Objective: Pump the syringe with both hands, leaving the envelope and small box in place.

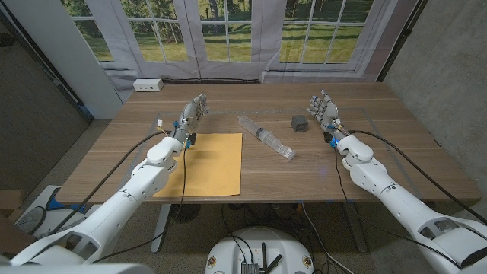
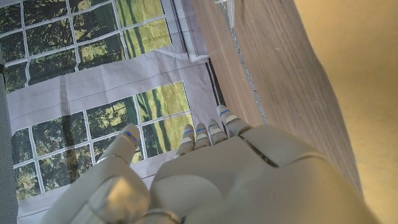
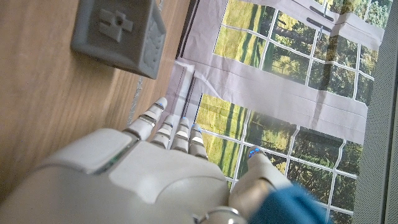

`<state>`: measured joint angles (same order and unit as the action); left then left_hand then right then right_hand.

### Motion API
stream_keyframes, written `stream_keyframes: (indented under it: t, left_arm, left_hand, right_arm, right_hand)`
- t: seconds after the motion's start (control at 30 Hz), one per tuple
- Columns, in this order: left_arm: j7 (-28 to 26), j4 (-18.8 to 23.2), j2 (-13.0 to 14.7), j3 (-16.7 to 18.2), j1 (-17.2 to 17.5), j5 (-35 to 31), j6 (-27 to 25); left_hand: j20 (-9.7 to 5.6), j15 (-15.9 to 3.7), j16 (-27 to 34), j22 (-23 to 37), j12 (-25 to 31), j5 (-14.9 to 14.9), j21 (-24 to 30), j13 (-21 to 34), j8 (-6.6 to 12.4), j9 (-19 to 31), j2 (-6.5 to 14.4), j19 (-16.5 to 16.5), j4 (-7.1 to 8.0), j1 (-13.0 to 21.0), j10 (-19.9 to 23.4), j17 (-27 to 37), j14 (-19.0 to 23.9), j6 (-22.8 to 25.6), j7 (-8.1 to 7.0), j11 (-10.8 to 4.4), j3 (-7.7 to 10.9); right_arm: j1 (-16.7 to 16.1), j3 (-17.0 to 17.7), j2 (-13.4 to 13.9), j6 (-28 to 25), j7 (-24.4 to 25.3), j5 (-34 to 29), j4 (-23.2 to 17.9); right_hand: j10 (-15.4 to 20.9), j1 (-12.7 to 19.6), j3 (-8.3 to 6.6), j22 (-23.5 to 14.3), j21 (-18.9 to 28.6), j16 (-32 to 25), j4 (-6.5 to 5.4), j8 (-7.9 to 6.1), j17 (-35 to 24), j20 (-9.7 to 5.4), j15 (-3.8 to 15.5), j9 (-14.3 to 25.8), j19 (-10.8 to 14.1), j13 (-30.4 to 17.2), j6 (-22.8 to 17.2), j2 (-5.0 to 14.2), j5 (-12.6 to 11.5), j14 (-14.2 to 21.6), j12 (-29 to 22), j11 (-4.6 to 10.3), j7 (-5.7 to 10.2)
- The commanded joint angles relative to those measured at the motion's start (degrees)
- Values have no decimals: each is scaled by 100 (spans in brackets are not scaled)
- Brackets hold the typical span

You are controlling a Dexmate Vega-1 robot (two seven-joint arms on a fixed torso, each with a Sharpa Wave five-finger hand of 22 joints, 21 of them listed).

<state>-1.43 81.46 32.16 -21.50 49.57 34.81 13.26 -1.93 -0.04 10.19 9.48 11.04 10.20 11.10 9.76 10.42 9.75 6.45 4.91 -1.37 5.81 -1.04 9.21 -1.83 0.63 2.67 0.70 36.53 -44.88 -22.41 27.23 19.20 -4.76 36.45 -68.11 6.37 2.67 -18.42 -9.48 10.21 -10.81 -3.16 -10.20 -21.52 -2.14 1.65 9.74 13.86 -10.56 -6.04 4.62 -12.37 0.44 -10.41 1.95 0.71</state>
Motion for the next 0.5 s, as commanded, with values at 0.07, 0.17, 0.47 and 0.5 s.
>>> stream_keyframes:
  t: [0.07, 0.17, 0.47, 0.5]
  left_arm:
    - [255, 132, 181, -157, -316, -216, -194]
    - [218, 243, 255, -184, -360, -309, -305]
    - [521, 413, 674, -335, -640, -676, -608]
    - [566, 413, 717, -351, -680, -715, -636]
  left_hand:
    - [16, -78, -10, 14, 32, 17, -19, 29, 49, 21, 201, 46, -171, 176, 27, 22, -29, 66, -50, -69, 80]
    - [13, -121, -5, 13, 43, 17, -25, 30, 66, 21, 199, 53, -315, 280, 92, 23, -1, 151, -103, -127, 136]
    - [23, -279, 7, 13, 70, 32, -35, 35, 112, 26, 111, 78, -726, 550, 296, 26, 111, 471, -426, -365, 236]
    - [23, -298, 12, 14, 70, 34, -37, 36, 115, 27, 94, 74, -763, 576, 313, 27, 135, 501, -429, -409, 242]
  right_arm:
    - [-70, 35, 139, -76, 61, -41, -134]
    - [-89, 68, 121, -66, 62, 14, -138]
    - [-86, 64, -5, 46, 150, 1, -34]
    - [-93, 63, -16, 46, 168, 1, -41]
  right_hand:
    - [38, 37, -53, -12, 33, -20, 8, -29, 6, -56, 139, 28, -9, -13, -18, 118, -22, -10, -41, 15, 23]
    - [34, 41, -59, -12, 32, -20, 11, -31, 15, -62, 143, 28, -16, -13, -21, 121, -24, -12, -40, 17, 20]
    - [33, 52, -74, -12, 35, -21, 20, -35, 40, -72, 154, 27, -19, -12, -26, 129, -28, -13, -40, 24, 21]
    - [30, 53, -76, -12, 34, -21, 21, -35, 42, -71, 151, 27, -20, -12, -25, 129, -28, -13, -39, 31, 21]
